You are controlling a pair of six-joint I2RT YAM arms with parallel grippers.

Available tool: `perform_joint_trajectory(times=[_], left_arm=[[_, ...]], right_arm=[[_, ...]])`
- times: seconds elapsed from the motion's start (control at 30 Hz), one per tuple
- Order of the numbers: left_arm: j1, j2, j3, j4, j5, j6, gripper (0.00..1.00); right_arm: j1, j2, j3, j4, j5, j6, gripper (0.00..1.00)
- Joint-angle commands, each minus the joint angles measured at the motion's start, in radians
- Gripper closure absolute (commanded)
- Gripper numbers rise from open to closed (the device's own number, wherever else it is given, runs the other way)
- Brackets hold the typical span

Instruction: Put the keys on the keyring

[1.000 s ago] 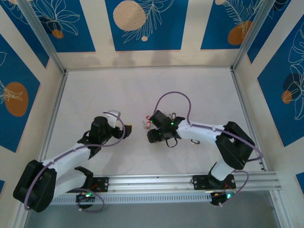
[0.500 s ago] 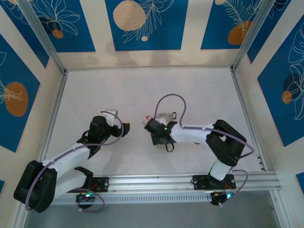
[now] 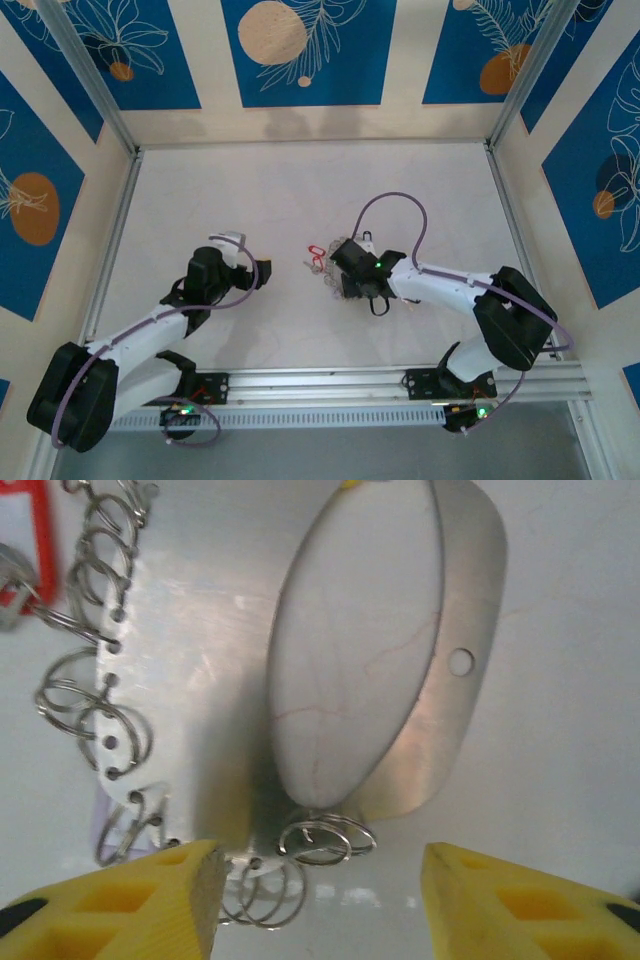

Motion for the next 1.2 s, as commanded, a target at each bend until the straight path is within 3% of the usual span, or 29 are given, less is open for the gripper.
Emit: perform_joint_trajectory(times=[0.0,0.17,0.43,0.7,0.93,1.17], left_arm=[[0.012,-0.011,-0.008,0.024,-0.012,-0.007,0.0],[0.012,0.0,0.0,0.02,-0.007,-0.004,0.0],[0.013,0.025,0.017,0.011,-0.002,-0.002,0.0],[0.013,0.009,0.003,0.019,-0.003,-0.004,0.0],[0.012,0.005,0.0,0.02,-0.005,-0.005,0.0],[0.013,0.001,-0.002,0.022,-0.005,-0.004,0.0]], right_arm=[[-0.004,0.013,0.047,0.005,-0.109,0.013,0.51],[0.034,0.038,0.078,0.018,-0.149,0.044,0.56],[0.041,0.131,0.092,0.039,-0.134,0.057,0.55],[0.043,0.144,0.098,0.02,-0.09,0.039,0.78],[0.044,0.15,0.097,0.019,-0.101,0.047,0.86],[0.044,0.133,0.096,0.042,-0.185,0.059,0.82]])
